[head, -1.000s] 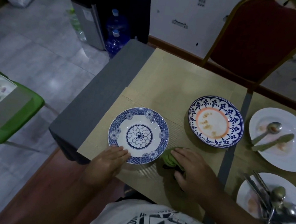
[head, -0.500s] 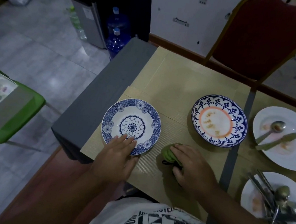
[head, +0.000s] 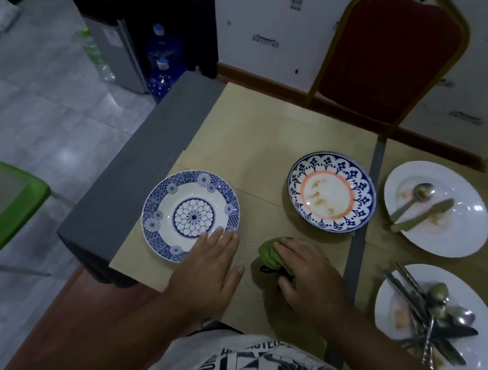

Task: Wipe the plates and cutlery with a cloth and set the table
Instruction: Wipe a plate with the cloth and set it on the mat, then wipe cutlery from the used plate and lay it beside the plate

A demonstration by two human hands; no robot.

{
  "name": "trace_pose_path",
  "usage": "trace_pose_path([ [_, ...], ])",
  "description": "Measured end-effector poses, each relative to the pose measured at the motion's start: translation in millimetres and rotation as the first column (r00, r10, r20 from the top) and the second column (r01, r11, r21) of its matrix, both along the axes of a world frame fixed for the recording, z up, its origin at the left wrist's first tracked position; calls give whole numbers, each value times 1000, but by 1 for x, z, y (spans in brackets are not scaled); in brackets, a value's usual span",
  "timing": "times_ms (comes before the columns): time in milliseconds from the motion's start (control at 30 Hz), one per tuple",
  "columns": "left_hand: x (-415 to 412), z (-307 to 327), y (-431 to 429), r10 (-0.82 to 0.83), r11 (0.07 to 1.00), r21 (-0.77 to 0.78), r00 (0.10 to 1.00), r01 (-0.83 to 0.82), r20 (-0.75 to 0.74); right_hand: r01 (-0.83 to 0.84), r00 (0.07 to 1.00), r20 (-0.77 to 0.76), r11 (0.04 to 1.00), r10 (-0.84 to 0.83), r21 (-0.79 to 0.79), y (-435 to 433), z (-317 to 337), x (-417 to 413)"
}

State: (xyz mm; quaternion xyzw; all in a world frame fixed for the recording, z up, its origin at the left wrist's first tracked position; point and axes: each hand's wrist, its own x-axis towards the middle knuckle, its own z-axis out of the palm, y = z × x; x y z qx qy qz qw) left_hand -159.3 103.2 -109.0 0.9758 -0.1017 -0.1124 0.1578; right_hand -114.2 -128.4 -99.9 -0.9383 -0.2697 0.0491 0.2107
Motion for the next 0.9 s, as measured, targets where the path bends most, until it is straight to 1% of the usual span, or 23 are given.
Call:
trace_pose_path([
  [100,16,11,-29,-83,996,-16,997,83,10,55,998,5,998,-55,17,-18,6,-5],
  [267,41,24,-86,-197,978,-67,980,197,15,217,975,45,975,-219,50,-62,26,-21],
  [367,46,31,-124,-268,956,-100,959,277,95,314,944,86,948,-318,60,-97,37,-34],
  [433,46,34,-152,-316,936,-120,939,332,133,382,917,87,920,-389,91,-121,42,-46],
  [533,39,37,-192,-398,904,-133,913,406,87,473,871,88,874,-483,115,-158,42,-66],
  [633,27,32,-229,-452,874,-169,890,456,65,558,822,79,825,-565,92,-192,36,-86],
  [733,15,26,-258,-457,867,-201,888,456,42,598,796,76,799,-601,56,-217,31,-102],
  [800,8,19,-274,-431,875,-199,897,442,98,613,785,72,789,-615,48,-232,27,-110],
  [833,4,15,-281,-397,888,-196,909,415,126,620,780,65,783,-622,49,-238,25,-114],
  [867,2,13,-289,-352,909,-193,929,369,117,627,775,57,777,-629,54,-244,24,-116],
  [900,1,13,-296,-298,933,-189,951,308,76,633,771,46,772,-635,58,-250,22,-119],
])
